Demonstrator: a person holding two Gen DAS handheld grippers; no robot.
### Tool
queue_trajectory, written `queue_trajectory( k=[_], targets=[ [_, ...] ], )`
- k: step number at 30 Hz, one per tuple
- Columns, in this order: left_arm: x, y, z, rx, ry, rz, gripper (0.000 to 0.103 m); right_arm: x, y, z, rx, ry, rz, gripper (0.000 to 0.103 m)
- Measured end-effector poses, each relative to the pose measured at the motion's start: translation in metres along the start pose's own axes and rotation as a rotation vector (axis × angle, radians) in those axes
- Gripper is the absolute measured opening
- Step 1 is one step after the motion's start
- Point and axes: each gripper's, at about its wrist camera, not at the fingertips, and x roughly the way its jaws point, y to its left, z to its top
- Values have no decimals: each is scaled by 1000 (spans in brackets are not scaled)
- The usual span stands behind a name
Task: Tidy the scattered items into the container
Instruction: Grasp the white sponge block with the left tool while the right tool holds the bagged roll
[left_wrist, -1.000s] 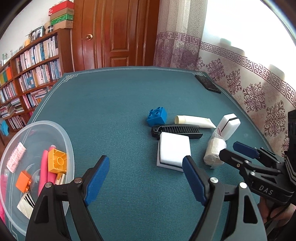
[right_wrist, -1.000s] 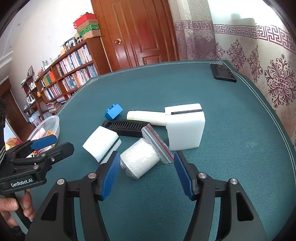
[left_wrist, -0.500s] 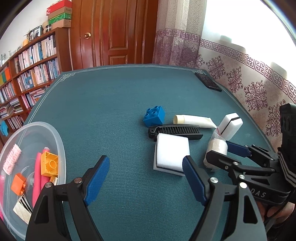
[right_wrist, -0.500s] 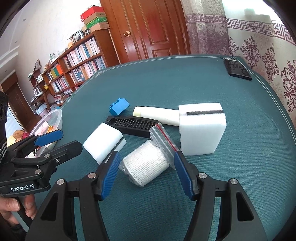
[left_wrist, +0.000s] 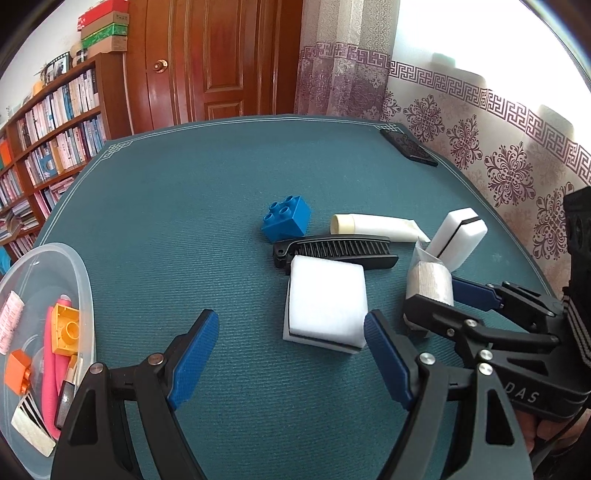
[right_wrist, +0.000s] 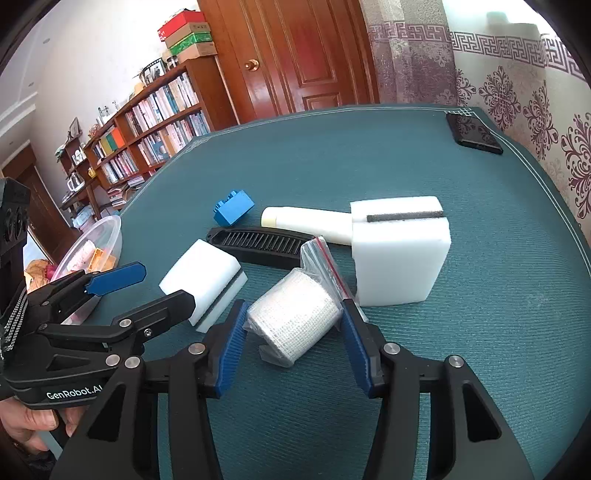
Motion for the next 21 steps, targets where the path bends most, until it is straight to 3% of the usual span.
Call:
queue_trajectory(
  k=[13,21],
  targets=[
    [6,-2,1,15,10,-17,84,-7,-9,-2,40,-11,-87,53],
    [14,-11,4,42,23,-39,84,-10,-17,0,70,-18,-90,53]
  ],
)
